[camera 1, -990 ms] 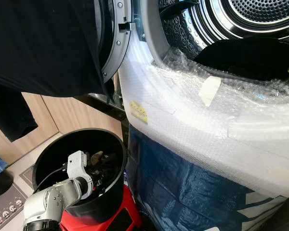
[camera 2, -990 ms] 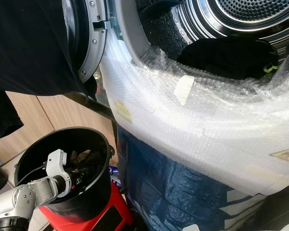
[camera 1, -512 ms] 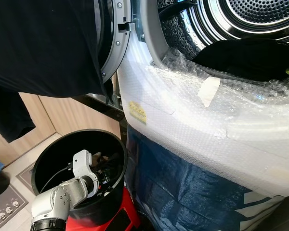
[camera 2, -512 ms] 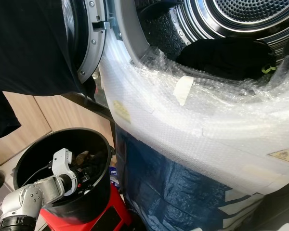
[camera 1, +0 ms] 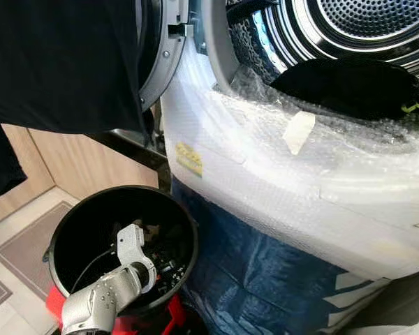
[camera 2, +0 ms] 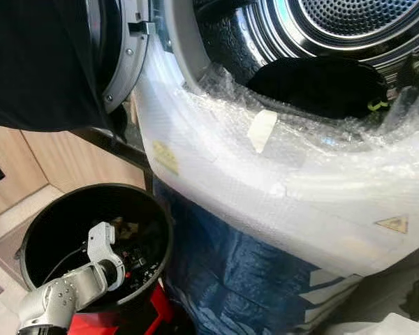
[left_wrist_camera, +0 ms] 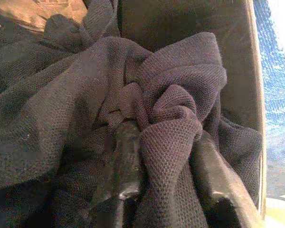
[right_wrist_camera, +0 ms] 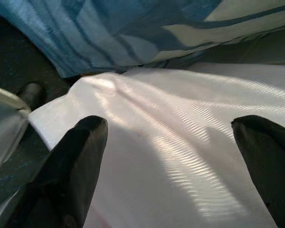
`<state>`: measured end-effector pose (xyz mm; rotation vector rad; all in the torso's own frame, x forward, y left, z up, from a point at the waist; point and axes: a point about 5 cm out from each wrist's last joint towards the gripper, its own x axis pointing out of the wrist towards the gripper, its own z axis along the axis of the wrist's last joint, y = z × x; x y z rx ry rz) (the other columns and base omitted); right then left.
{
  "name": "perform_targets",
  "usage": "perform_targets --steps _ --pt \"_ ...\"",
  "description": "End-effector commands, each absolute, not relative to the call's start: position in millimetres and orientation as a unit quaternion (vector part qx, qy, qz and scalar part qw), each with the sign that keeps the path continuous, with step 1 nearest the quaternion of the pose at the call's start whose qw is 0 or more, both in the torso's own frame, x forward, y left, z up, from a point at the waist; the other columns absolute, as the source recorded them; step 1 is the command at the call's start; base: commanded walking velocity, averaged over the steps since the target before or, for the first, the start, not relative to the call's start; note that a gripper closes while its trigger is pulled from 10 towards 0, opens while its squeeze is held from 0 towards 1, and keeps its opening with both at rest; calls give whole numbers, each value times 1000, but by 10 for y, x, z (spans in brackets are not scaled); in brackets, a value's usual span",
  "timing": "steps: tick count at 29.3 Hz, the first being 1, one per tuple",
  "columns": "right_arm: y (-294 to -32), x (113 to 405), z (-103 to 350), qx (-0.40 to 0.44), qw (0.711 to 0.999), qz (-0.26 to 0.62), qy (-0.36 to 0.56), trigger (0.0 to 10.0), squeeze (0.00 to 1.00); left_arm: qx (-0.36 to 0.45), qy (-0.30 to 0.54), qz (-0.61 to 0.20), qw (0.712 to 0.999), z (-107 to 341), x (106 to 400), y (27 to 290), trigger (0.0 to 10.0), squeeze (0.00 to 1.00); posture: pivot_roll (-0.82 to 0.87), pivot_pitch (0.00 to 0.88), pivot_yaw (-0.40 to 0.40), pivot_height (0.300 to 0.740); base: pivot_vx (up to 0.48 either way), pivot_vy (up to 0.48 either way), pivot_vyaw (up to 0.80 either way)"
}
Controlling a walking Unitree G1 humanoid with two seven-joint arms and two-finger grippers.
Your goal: Clothes washing
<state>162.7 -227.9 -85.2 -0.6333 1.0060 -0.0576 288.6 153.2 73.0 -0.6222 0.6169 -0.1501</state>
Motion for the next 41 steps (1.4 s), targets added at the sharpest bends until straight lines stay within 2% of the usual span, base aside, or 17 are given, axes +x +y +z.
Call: perform_targets --steps 1,4,6,8,9,16,18,20,25,31,37,41 --pt "-2356 1685 -808 -306 831 -29 464 10000 0 -303 303 -66 901 700 2864 1507 0 0 5 106 -120 740 0 0 0" --pt "-2368 1737 -782 -302 834 -34 461 10000 0 -307 285 -43 907 750 2864 1581 0 0 17 101 -129 740 0 0 0" --pt "-2373 1783 -760 -304 836 -31 456 10000 0 -320 254 13 913 825 2870 1715 0 0 39 107 -135 740 0 0 0" --pt "-2357 1817 -750 -310 835 -20 454 10000 0 -325 219 178 902 859 2731 2135 0 0 91 123 -145 740 0 0 0" --pt "-2357 1820 -749 -310 835 -20 454 10000 0 -326 211 210 897 870 2682 2224 0 0 91 123 -145 740 0 0 0" --pt "-2300 1825 -763 -306 835 -11 457 10000 0 -296 199 322 877 833 2466 2652 0 0 104 131 -146 740 0 0 0" --pt "-2299 1825 -763 -306 835 -12 457 10000 0 -294 199 330 874 834 2459 2667 0 0 104 131 -146 740 0 0 0" --pt "-2306 1803 -772 -306 834 -13 458 10000 0 -275 199 393 855 818 2381 2760 0 0 91 123 -136 740 0 0 0" --pt "-2330 1764 -784 -306 831 -17 464 10000 0 -232 175 436 852 934 2328 2873 0 0 99 118 -134 740 0 0 0" --pt "-2313 1726 -807 -306 828 -13 470 10000 0 -203 185 474 837 917 2211 2954 0 0 117 113 -126 740 0 0 0" --pt "-2249 1803 -787 -307 832 -7 462 10000 0 -181 180 500 827 941 2146 3134 0 0 133 101 -119 740 0 0 0" --pt "-2208 1848 -775 -303 836 -4 457 10000 0 -132 150 519 831 1092 2135 3238 0 0 135 99 -116 740 0 0 0"
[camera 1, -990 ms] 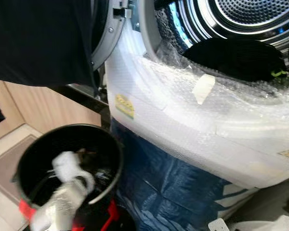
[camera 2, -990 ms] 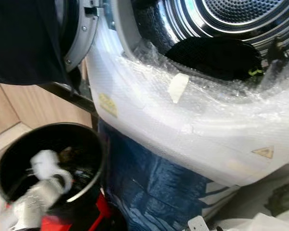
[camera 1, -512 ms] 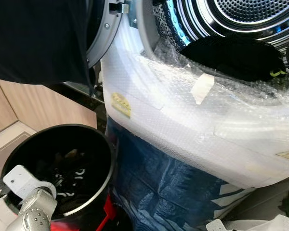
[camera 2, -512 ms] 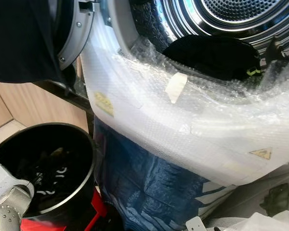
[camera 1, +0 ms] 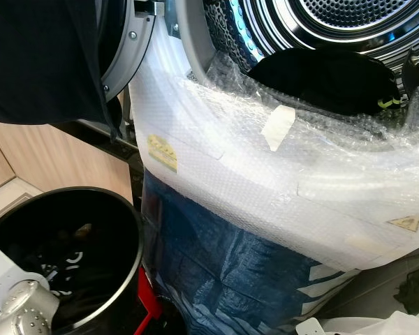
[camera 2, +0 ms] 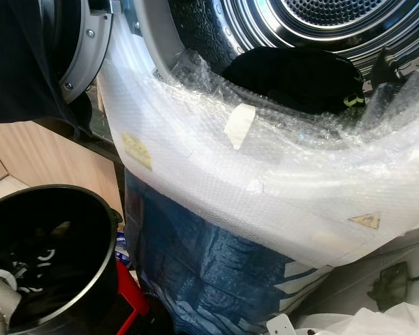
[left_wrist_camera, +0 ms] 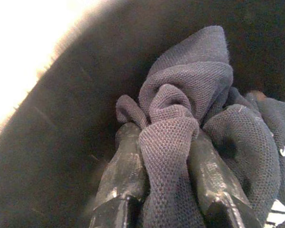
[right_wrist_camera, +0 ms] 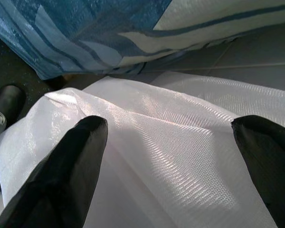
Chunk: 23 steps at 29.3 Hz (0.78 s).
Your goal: Clothes washing
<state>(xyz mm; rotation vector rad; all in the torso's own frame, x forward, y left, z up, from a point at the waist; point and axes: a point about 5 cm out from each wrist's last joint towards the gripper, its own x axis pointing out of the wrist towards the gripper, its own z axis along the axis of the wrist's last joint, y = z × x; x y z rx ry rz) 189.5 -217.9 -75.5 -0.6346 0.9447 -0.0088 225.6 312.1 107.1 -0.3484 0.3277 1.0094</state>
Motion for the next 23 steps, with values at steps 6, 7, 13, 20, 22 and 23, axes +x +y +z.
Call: perform_targets --steps 6,7,13,20,22,23 --pt "-2200 1851 -775 -303 836 -3 457 10000 0 -125 144 522 832 1119 2136 3246 0 0 135 99 -116 740 0 0 0" --pt "-2200 1851 -775 -303 836 -3 457 10000 0 -125 144 522 832 1119 2136 3246 0 0 135 99 -116 740 0 0 0" --pt "-2177 1810 -800 -299 835 -3 462 10000 0 -29 103 563 819 1343 1974 3514 0 0 163 106 -123 740 0 0 0" --pt "-2213 1804 -795 -303 833 -4 464 10000 0 16 76 566 821 1475 1997 3528 0 0 166 115 -125 740 0 0 0" --pt "-2207 1820 -789 -301 834 -6 462 10000 0 49 60 546 834 1543 2065 3494 0 0 163 117 -126 740 0 0 0" --pt "-2200 1827 -788 -300 835 -5 462 10000 0 59 47 534 842 1581 2109 3459 0 0 163 117 -126 740 0 0 0"
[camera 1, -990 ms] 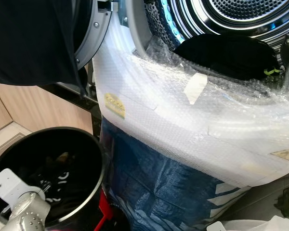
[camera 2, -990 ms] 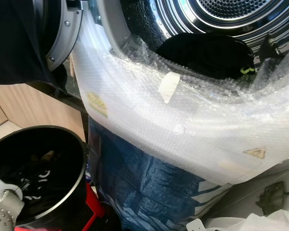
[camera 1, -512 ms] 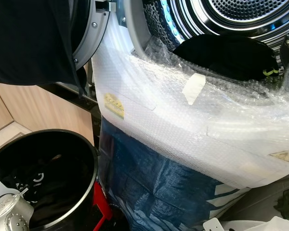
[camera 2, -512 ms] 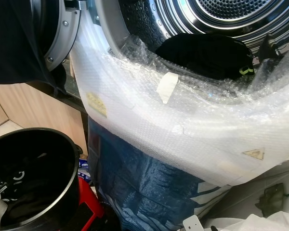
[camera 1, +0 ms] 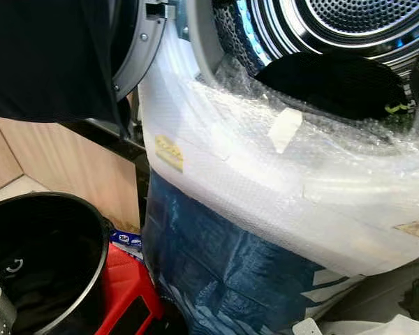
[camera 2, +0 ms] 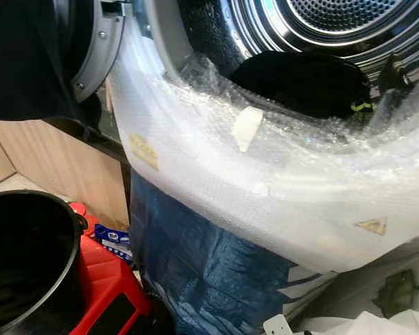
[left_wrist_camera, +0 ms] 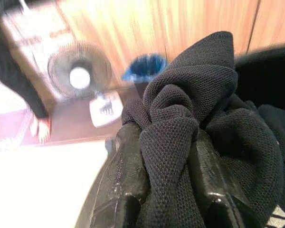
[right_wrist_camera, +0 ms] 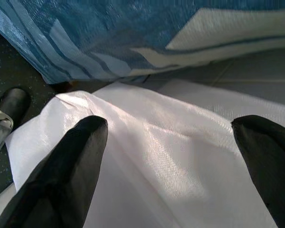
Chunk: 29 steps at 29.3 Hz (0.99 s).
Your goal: Clothes washing
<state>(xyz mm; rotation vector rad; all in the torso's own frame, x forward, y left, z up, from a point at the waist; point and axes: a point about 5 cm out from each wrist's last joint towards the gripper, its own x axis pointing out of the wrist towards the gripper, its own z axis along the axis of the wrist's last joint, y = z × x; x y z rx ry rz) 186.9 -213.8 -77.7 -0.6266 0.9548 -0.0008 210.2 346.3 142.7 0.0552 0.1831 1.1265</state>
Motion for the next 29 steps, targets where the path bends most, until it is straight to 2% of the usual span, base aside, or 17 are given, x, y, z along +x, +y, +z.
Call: perform_targets --steps 1,3,7,9,10,11,15,16,17,18,19,21,22,24,26,28,29 --pt "-2193 1833 -786 -300 835 -5 461 10000 0 71 37 517 852 1618 2161 3412 0 0 163 117 -126 740 0 0 0" --pt "-2179 1847 -782 -297 837 -6 459 10000 0 102 -4 481 871 1752 2289 3249 0 0 161 116 -125 740 0 0 0" --pt "-2162 1858 -780 -294 839 -6 458 10000 0 122 -52 434 891 1895 2399 3078 0 0 161 114 -123 740 0 0 0" --pt "-2149 1862 -781 -292 840 -5 457 10000 0 116 -104 361 919 2011 2495 2877 0 0 161 115 -122 740 0 0 0" --pt "-2149 1857 -783 -292 840 -5 458 10000 0 110 -134 335 926 2091 2509 2793 6667 0 165 115 -123 740 0 0 0" --pt "-2150 1851 -786 -291 840 -5 459 10000 0 106 -172 290 936 2198 2527 2660 10000 0 166 114 -122 740 0 0 0" --pt "-2142 1845 -791 -290 840 0 459 10000 0 73 -196 151 966 2277 2592 2340 10000 0 178 112 -120 740 0 0 0" --pt "-2133 1841 -796 -295 837 7 460 10000 0 88 -196 52 975 2304 2601 2124 10000 0 183 103 -123 740 0 0 0" --pt "-2133 1841 -796 -295 837 7 460 10000 0 88 -196 52 975 2304 2601 2124 10000 0 183 103 -123 740 0 0 0" --pt "-2122 1840 -798 -296 837 10 460 10000 0 63 -203 -22 977 2418 2574 1969 10000 0 188 101 -123 740 0 0 0" --pt "-2112 1844 -798 -297 837 14 459 10000 0 58 -205 -73 974 2523 2556 1903 10000 0 197 96 -123 740 0 0 0" --pt "-2104 1847 -798 -298 837 16 458 10000 0 69 -200 -106 971 2570 2548 1875 10000 0 202 92 -124 740 0 0 0" --pt "-2087 1868 -791 -297 839 20 455 10000 0 54 -172 -156 971 2576 2542 1841 10000 0 208 90 -124 740 0 0 0" --pt "-2071 1879 -789 -297 840 23 453 10000 0 66 -163 -181 968 2578 2531 1834 10000 0 218 84 -124 740 0 0 0" --pt "-2028 1926 -774 -301 841 31 449 10000 0 95 -99 -305 943 2567 2385 1761 10000 0 238 75 -114 740 0 0 0" --pt "-1984 1962 -763 -301 843 37 444 10000 0 103 -60 -383 916 2599 2268 1726 10000 0 250 68 -104 740 0 0 0" --pt "-1972 1967 -762 -300 844 39 443 10000 0 105 -58 -397 910 2622 2251 1713 10000 0 252 66 -102 740 0 0 0"
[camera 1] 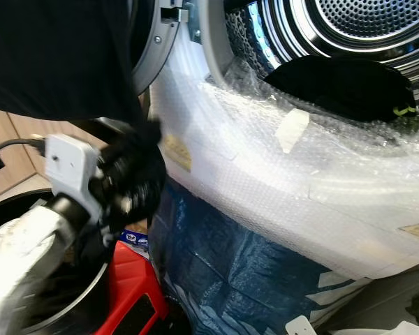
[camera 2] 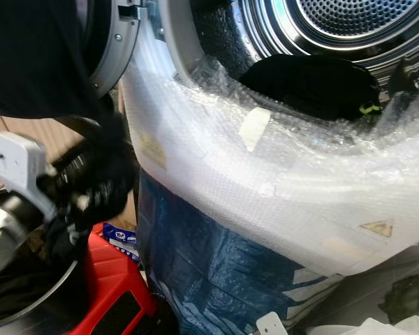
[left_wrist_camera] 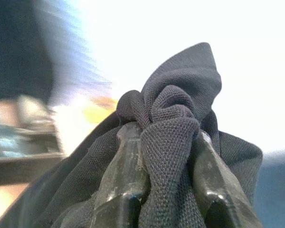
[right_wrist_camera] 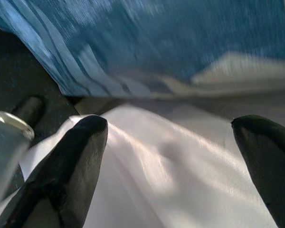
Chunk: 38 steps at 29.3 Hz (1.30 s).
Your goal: Clothes washing
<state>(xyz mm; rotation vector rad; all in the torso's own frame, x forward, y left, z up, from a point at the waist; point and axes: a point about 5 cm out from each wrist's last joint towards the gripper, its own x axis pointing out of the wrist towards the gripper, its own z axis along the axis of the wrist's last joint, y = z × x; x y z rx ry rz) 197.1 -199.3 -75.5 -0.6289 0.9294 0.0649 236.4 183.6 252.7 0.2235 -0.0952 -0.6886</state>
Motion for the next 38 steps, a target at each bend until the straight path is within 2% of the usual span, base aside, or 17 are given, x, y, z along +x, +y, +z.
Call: perform_targets --steps 1,4,8,12,15,18,22,27,30,33,36,38 --pt "-1954 1975 -761 -297 845 40 443 10000 0 101 -56 -412 904 2648 2237 1693 10000 0 257 62 -98 740 0 0 0" --pt "-1864 2000 -761 -291 848 49 439 10000 0 69 -51 -476 875 2722 2219 1548 10000 0 280 54 -85 740 0 0 0" --pt "-1761 2019 -763 -286 851 60 437 10000 0 57 -38 -508 859 2690 2266 1457 10000 0 276 54 -64 740 0 0 0" --pt "-1621 2046 -759 -264 860 58 433 10000 0 38 -33 -560 827 2705 2399 1221 10000 0 270 51 -29 740 0 0 0" --pt "-1581 2018 -777 -258 859 61 437 10000 0 31 -65 -568 820 2830 2485 1142 10000 0 278 51 -16 740 0 0 0" --pt "-1546 2010 -783 -218 868 40 445 10000 0 29 -73 -555 828 2906 2622 1147 10000 0 257 48 24 740 0 0 0" --pt "-1595 1991 -791 -182 872 2 454 10000 0 6 -71 -576 815 2904 2640 1065 10000 0 231 39 49 740 0 0 0" --pt "-1651 1932 -816 -181 869 -9 460 10000 0 -20 -40 -604 796 2762 2623 940 10000 0 210 49 66 740 0 0 0" --pt "-1678 1917 -821 -179 869 -15 461 10000 0 -24 -29 -602 798 2705 2603 957 10000 0 206 54 65 740 0 0 0" --pt "-1819 1838 -847 -180 863 -31 471 10000 0 -27 17 -561 827 2368 2576 1101 10000 0 233 61 39 740 0 0 0" --pt "-1888 1822 -847 -193 861 -15 470 10000 0 -31 34 -533 845 2182 2602 1112 10000 0 236 68 -1 740 0 0 0" --pt "-1925 1819 -844 -194 861 -11 470 10000 0 -37 39 -530 846 2127 2602 1084 10000 0 232 68 -6 740 0 0 0"
